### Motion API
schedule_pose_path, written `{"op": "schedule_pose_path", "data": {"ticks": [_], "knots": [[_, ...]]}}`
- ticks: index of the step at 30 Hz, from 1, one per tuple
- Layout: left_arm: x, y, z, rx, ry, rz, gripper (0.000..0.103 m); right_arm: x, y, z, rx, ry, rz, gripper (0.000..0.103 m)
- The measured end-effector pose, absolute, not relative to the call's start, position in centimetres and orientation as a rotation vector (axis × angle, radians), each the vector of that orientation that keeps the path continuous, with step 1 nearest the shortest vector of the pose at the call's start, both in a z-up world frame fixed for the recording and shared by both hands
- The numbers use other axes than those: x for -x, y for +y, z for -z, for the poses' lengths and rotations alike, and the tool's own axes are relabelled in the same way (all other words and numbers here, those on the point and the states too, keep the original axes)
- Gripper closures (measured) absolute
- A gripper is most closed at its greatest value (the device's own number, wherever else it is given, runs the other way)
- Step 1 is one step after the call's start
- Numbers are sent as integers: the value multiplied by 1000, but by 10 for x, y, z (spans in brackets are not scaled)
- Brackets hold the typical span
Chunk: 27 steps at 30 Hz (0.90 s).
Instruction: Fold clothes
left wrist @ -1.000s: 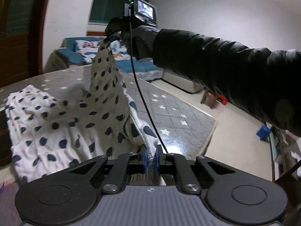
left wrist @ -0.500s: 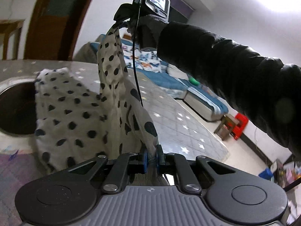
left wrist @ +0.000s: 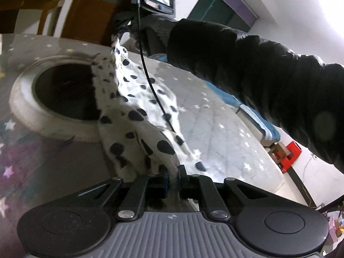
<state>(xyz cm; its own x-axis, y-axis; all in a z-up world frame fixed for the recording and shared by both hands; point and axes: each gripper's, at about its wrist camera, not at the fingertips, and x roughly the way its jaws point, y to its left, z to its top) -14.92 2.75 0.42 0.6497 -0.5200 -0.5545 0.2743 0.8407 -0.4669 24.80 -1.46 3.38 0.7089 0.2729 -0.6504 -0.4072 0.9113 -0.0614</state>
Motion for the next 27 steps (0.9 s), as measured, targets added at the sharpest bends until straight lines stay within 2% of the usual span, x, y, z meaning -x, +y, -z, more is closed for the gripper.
{"op": "schedule_pose_path", "data": {"ticks": [4, 5, 9, 14, 18, 19, 27], "knots": [[153, 29, 0, 356, 754, 447, 93, -238, 2, -27, 234, 703, -434, 92], [154, 29, -1, 353, 756, 446, 92, -236, 0, -31, 231, 699, -445, 89], [159, 26, -1, 334, 754, 440, 91, -217, -21, -49, 228, 674, -476, 86], [158, 22, -2, 308, 742, 423, 90, -168, -71, -66, 244, 656, -532, 70], [159, 20, -4, 291, 735, 400, 90, -113, -116, -65, 268, 662, -573, 66], [159, 19, -5, 287, 734, 392, 90, -98, -128, -64, 265, 668, -586, 60], [144, 15, -21, 312, 730, 374, 90, 20, -208, -47, 241, 708, -676, 58]]}}
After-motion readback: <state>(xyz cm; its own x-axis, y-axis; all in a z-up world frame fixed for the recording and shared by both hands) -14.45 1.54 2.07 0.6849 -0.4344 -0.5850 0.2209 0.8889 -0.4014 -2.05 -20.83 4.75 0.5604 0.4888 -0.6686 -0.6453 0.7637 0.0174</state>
